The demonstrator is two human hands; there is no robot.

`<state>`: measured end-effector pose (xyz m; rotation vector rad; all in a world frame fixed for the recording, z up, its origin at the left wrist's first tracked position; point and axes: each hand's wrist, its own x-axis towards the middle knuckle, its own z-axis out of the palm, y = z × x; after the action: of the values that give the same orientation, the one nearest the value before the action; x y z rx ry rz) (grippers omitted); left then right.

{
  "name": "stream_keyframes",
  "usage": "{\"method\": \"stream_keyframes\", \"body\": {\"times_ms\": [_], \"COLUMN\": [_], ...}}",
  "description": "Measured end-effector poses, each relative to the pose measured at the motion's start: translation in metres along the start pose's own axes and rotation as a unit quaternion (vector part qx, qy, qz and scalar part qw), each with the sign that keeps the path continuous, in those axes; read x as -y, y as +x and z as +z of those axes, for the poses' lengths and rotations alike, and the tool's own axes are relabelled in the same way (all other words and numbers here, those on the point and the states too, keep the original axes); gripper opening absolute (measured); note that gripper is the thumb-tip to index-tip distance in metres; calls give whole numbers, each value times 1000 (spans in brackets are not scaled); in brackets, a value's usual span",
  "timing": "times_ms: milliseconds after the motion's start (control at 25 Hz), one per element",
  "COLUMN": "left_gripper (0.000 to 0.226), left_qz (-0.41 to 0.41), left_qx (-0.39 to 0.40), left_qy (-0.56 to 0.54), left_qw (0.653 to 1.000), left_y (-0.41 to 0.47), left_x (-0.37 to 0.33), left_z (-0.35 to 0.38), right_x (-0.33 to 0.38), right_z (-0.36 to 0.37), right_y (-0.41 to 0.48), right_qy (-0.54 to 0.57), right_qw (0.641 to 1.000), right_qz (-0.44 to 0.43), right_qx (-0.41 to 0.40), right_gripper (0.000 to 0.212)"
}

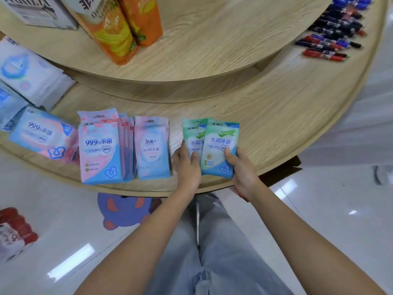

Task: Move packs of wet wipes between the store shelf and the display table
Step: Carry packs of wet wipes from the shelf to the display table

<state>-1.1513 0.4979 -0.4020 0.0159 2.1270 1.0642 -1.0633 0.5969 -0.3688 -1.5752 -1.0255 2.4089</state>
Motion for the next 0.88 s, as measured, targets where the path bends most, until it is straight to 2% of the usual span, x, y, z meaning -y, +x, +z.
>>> {"method": "stream_keyframes", "body": {"times_ms": [280,360,440,560,720,800,880], "left_gripper": [23,26,42,56,49,52,53], "left_qz": [44,26,15,43,113,108,89], "left_qx": [-9,47,104,102,45,30,-4], "left_qy": [-81,-133,-143,-65,72,143,217], "left_qw": [996,990,984,992,990,983,972], "left_y": [-14,-24,-26,-21,-19,-22,-24], "left_x": [-20,-28,-25,-15,-6,-7,-3], "left_z": [-38,-39,-38,-40,-36,-32,-31], "right_x": [20,22,18,9,0,-6,-12], "right_z": [-6,5,20,34,33,31,30], "right_y": [-8,-13,-11,-1,1,4,9], "right_qy": [-42,-34,-35,-128,-286,-353,-408], "right_qw": [999,999,998,990,950,920,893], "right_qz": [-27,-34,-35,-54,-120,-158,-176], "right_qx": [-7,21,44,27,-25,-60,-74], "right_gripper": [32,31,30,28,25,23,30]}}
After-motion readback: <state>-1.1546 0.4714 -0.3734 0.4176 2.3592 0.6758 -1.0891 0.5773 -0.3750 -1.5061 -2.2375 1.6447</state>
